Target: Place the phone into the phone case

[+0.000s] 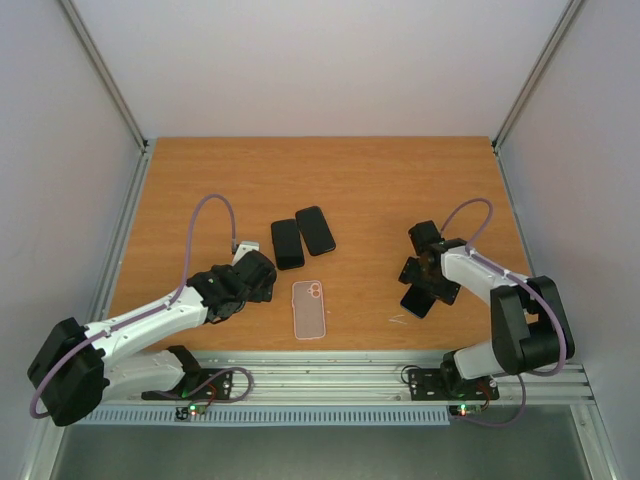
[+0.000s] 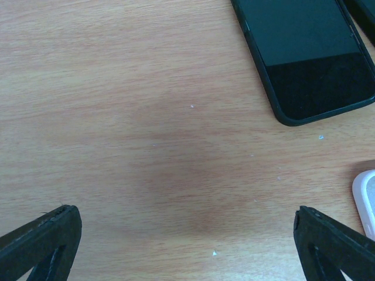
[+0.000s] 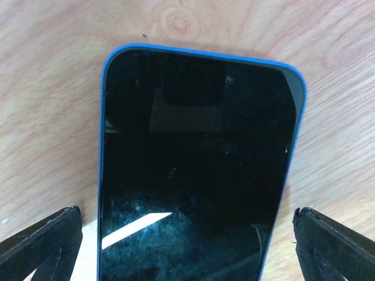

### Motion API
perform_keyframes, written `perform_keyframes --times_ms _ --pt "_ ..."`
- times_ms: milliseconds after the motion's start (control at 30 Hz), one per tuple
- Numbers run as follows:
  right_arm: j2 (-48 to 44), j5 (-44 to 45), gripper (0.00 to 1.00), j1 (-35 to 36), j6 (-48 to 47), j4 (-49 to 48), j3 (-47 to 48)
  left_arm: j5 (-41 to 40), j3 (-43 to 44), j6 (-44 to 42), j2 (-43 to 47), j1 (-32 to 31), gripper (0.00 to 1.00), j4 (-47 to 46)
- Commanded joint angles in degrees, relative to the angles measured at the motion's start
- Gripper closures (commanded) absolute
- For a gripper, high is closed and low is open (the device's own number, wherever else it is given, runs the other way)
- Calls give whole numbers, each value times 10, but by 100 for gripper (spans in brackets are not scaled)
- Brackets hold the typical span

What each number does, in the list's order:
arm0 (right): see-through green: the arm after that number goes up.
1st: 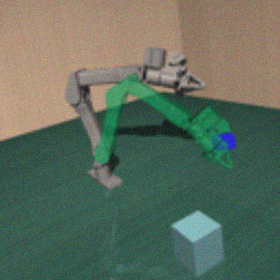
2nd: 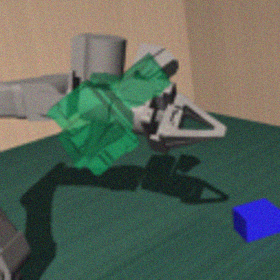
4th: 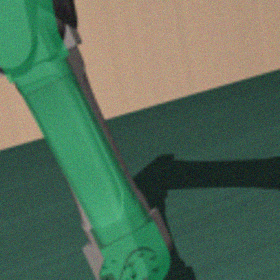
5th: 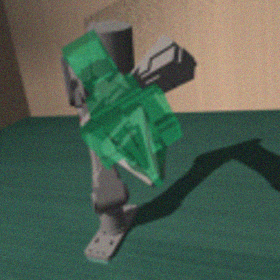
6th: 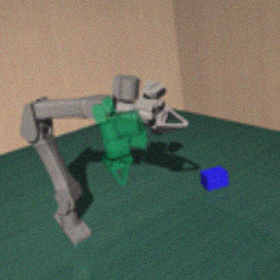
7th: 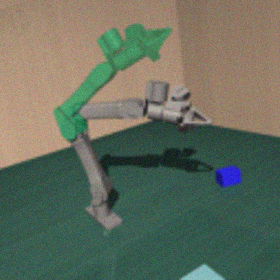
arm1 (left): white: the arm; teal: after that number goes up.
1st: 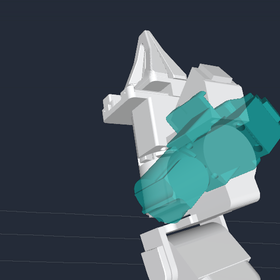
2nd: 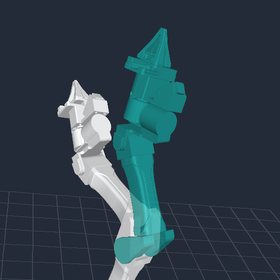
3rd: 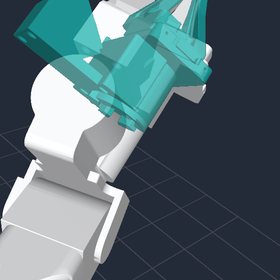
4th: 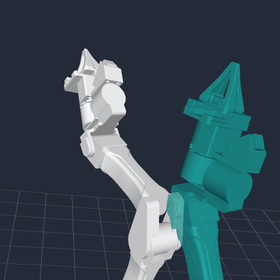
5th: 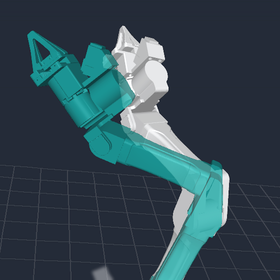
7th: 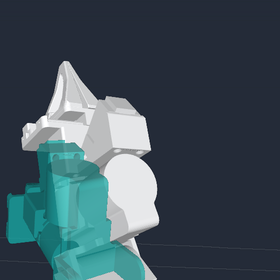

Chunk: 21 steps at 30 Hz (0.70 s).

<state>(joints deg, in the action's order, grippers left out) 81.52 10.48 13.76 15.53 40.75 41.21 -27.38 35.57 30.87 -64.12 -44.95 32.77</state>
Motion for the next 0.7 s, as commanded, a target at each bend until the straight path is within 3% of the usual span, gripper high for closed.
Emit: perform_keyframes --times_ms 0,400,667 --pt "21 -9 1 -7 28 -30 -10 -2 -3 5 4 4 1 -22" --pt "33 -25 5 -10 42 -28 -12 11 -3 4 3 4 1 -26" --pt "35 -78 26 -4 12 -61 -11 54 -3 15 11 4 1 -35"
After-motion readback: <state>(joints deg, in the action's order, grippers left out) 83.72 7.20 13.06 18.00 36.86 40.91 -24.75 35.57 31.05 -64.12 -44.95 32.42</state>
